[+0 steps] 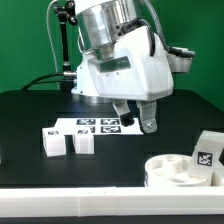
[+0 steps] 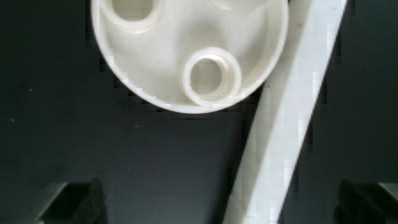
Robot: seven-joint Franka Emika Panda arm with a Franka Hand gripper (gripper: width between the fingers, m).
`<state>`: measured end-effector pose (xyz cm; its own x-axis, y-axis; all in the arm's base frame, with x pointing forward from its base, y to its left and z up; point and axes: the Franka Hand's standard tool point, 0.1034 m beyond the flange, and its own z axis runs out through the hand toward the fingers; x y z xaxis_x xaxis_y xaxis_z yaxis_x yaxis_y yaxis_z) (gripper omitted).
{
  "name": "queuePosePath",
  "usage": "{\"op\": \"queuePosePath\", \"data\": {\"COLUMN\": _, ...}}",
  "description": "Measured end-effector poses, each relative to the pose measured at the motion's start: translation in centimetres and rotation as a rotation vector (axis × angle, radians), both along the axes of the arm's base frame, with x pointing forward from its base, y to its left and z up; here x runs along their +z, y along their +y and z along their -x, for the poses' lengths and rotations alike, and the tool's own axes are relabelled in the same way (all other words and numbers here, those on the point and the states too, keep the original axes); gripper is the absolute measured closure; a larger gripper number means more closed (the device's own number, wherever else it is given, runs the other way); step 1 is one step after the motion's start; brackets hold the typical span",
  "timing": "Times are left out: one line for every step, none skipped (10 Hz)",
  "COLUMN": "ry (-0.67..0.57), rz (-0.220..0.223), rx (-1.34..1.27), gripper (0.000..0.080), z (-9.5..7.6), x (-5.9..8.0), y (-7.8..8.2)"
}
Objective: Assemble stool
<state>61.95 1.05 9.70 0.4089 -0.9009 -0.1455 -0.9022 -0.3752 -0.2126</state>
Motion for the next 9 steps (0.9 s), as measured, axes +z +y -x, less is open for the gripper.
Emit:
{"op": "queuePosePath", "data": {"ry": -0.01, "rz": 0.071, "rx": 0.204, "gripper": 0.015, "z": 0.03, "x": -0.08, "y": -0.48}}
{"op": "queuePosePath", "data": {"ry": -0.029, "rz": 0.134, "rx": 0.416, "gripper": 0.015, "z": 0.18, "x": -0.43, "y": -0.75}}
{"op": "queuePosePath", "data": {"ry": -0.029, "rz": 0.169, "rx": 0.55, "gripper": 0.015, "z": 0.41, "x": -0.59, "y": -0.71}}
{"op": "queuePosePath", "data": {"ry": -0.029, "rz": 0.198, "rx": 0.661, "gripper": 0.015, "z": 0.56, "x": -0.67, "y": -0.54}}
{"op": "queuePosePath", "data": {"ry": -0.04, "rz": 0.202, "rx": 0.713, "gripper": 0.015, "z": 0.53, "x": -0.66, "y": -0.74}}
{"op": "queuePosePath", "data": {"ry": -0.051, "rz": 0.209, "rx": 0.787, "gripper": 0.015, "z": 0.54, "x": -0.67, "y": -0.91}}
{"op": "queuePosePath", "data": {"ry": -0.062, "rz": 0.214, "rx": 0.852, "gripper": 0.015, "z": 0.54, "x": -0.67, "y": -0.93}}
{"op": "queuePosePath", "data": {"ry": -0.07, "rz": 0.219, "rx": 0.9, "gripper": 0.015, "z": 0.54, "x": -0.67, "y": -0.95}}
{"op": "queuePosePath", "data": {"ry": -0.069, "rz": 0.226, "rx": 0.957, "gripper": 0.015, "z": 0.63, "x": -0.75, "y": -0.76}}
